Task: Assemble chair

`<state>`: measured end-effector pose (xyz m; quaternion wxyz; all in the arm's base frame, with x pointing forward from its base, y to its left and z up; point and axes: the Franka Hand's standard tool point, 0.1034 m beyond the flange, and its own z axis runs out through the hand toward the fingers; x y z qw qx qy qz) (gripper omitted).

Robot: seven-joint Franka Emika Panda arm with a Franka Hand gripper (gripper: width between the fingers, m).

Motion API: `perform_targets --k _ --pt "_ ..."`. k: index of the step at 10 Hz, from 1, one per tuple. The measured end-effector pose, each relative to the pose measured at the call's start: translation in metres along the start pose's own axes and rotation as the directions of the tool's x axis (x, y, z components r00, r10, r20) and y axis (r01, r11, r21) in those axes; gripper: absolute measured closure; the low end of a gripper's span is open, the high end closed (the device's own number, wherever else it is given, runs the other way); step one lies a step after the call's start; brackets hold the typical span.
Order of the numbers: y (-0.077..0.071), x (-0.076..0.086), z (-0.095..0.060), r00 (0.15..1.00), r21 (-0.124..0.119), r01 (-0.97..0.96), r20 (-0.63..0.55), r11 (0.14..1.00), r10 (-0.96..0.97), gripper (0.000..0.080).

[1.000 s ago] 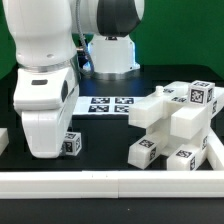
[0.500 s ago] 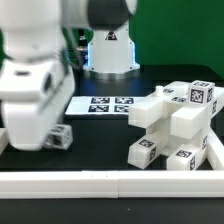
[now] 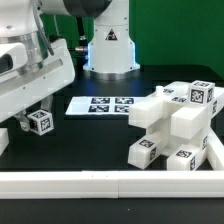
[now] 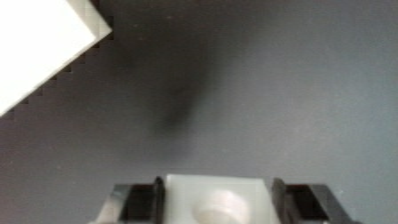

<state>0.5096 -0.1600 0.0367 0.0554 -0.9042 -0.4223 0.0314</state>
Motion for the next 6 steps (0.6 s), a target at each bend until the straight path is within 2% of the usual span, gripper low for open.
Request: perform_targets --k 1,2,4,5,6 --pt "-0.001 0.0 0.001 0.995 0.001 -0.095 0.001 0.995 0.095 0.0517" --pt "-0.009 -0.003 0.002 0.955 -0.011 -0.295 -0.015 0.955 0.295 0.0517" --pt "-0.046 -0.025 0.013 0.821 -0.032 -0.57 -0.05 0.821 0.569 0.0517" --pt "-0.051 -0.028 0.017 0.78 -0.025 -0.625 -0.045 0.78 0.624 0.0517" --pt "-0.048 -0.026 0.015 0.745 -0.024 -0.667 -0.051 0.745 0.665 0.0517"
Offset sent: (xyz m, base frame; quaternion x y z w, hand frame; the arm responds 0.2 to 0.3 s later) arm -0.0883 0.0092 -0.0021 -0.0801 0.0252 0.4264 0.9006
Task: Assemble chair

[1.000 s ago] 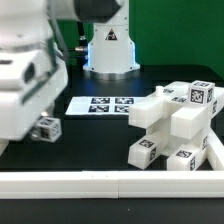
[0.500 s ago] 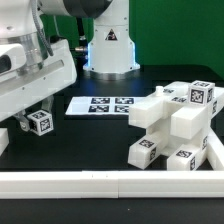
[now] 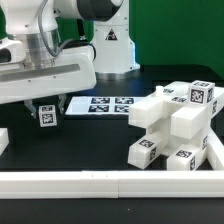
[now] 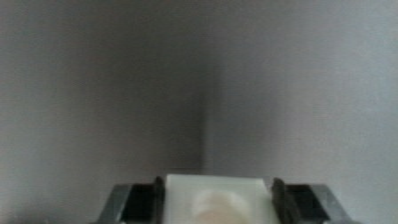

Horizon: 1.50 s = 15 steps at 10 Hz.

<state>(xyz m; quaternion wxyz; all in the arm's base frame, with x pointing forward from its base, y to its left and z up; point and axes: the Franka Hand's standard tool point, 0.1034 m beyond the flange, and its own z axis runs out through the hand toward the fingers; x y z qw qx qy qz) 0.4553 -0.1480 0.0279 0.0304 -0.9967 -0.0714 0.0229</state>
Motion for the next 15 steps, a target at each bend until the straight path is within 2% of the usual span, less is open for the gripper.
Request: perform_targets --k 2,3,4,5,6,7,9,10,11,12,13,14,15 --pt "-0.002 -0.001 0.002 0.99 0.006 -0.142 0.001 0.99 0.142 0.0517" --pt "-0.007 -0.009 0.01 0.97 0.016 -0.244 0.009 0.97 0.244 0.0517" --pt "-0.014 -0.023 0.018 0.957 0.025 -0.29 0.026 0.957 0.289 0.0517" --pt "-0.019 -0.037 0.023 0.955 0.03 -0.294 0.042 0.955 0.293 0.0517" --pt "-0.017 -0.042 0.024 0.967 0.008 -0.254 0.013 0.967 0.254 0.0517" --pt "-0.017 -0.046 0.025 0.97 -0.004 -0.243 0.002 0.97 0.243 0.0517" --pt "-0.02 -0.044 0.025 0.969 0.015 -0.247 0.027 0.969 0.247 0.0505" --pt "-0.021 -0.043 0.024 0.966 0.02 -0.255 0.036 0.967 0.254 0.033" --pt "-0.022 -0.027 0.015 0.962 0.045 -0.264 0.081 0.964 0.26 0.0192" --pt "-0.02 -0.012 0.005 0.954 0.069 -0.261 0.168 0.963 0.247 0.0163" --pt "-0.018 -0.001 0.001 0.943 0.079 -0.26 0.237 0.962 0.235 0.0163" --pt "-0.015 0.011 -0.004 0.909 0.092 -0.262 0.358 0.961 0.213 0.0152" --pt "-0.005 0.025 -0.002 0.883 0.114 -0.255 0.432 0.96 0.183 0.0152"
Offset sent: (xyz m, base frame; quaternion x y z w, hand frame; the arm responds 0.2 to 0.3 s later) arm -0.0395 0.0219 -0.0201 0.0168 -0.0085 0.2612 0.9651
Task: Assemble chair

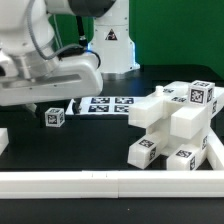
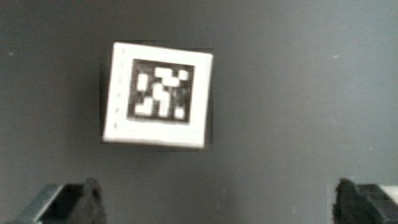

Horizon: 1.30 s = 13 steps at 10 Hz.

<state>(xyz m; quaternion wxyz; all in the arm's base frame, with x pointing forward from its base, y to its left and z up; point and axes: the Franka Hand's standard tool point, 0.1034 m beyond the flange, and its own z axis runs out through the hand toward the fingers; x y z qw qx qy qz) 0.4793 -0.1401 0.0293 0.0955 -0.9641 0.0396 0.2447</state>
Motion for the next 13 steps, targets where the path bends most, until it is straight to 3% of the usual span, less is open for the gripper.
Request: perform_targets --k 2,3,5,6,8,12,13 --pt "0.015 0.009 0.001 0.995 0.02 -0.019 0.102 1.0 0.017 0.0151" --pt "0.011 0.001 0.006 0.981 0.041 -0.046 0.192 0.998 0.038 0.0151" --pt "0.009 0.006 0.009 0.969 0.052 -0.041 0.246 0.998 0.028 0.0151" --pt "0.009 0.004 0.01 0.966 0.05 -0.059 0.256 0.997 0.044 0.0151" --pt "0.007 -0.015 0.01 0.901 0.028 -0.154 0.414 0.988 0.129 0.0151" --pt "0.007 -0.012 0.01 0.895 0.022 -0.165 0.423 0.986 0.141 0.0151" --pt "0.009 -0.019 0.022 0.868 0.007 -0.2 0.466 0.98 0.174 0.0151"
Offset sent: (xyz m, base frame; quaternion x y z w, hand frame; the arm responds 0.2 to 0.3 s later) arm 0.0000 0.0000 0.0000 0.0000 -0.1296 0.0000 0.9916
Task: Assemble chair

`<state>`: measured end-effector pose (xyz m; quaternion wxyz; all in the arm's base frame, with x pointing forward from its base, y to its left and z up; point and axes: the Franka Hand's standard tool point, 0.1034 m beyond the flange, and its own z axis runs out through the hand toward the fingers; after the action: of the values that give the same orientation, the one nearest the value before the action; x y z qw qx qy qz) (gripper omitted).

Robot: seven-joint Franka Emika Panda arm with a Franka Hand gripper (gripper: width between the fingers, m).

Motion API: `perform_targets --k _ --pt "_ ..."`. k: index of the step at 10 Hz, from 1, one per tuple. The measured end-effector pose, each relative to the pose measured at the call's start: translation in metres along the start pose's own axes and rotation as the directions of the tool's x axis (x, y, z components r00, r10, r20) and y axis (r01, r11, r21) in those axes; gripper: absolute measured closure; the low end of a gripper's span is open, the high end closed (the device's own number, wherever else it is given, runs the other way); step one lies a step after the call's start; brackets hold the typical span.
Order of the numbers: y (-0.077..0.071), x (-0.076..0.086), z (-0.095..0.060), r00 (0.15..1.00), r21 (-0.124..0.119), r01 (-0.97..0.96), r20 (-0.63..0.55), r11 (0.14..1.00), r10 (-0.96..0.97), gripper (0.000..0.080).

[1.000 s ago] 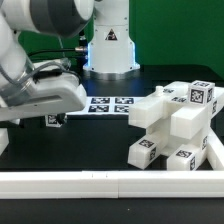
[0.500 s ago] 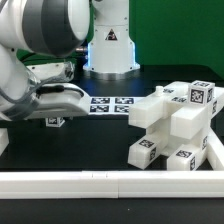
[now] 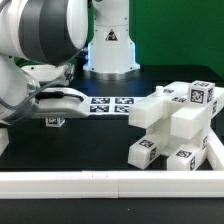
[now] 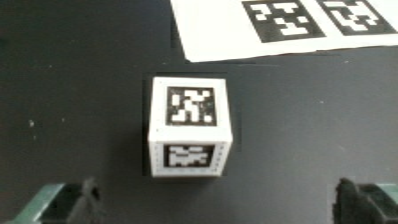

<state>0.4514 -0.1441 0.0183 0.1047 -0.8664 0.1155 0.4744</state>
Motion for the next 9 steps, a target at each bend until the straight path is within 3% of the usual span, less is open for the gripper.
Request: perform_targets --k 3,5,6,7,9 --pt "0.002 -0.003 0.033 0.997 0.007 -0.016 0.072 1.0 0.016 0.0151" --pt "0.002 -0.002 0.03 0.998 0.006 -0.013 0.065 1.0 0.012 0.0407" --pt "0.002 -0.002 0.03 0.998 0.006 -0.013 0.066 1.0 0.012 0.0407" --pt "0.001 -0.002 0.03 0.998 0.005 -0.012 0.062 1.0 0.012 0.0517" --pt "-0.009 -0.005 0.021 1.0 -0.007 0.005 0.029 1.0 -0.005 0.0517"
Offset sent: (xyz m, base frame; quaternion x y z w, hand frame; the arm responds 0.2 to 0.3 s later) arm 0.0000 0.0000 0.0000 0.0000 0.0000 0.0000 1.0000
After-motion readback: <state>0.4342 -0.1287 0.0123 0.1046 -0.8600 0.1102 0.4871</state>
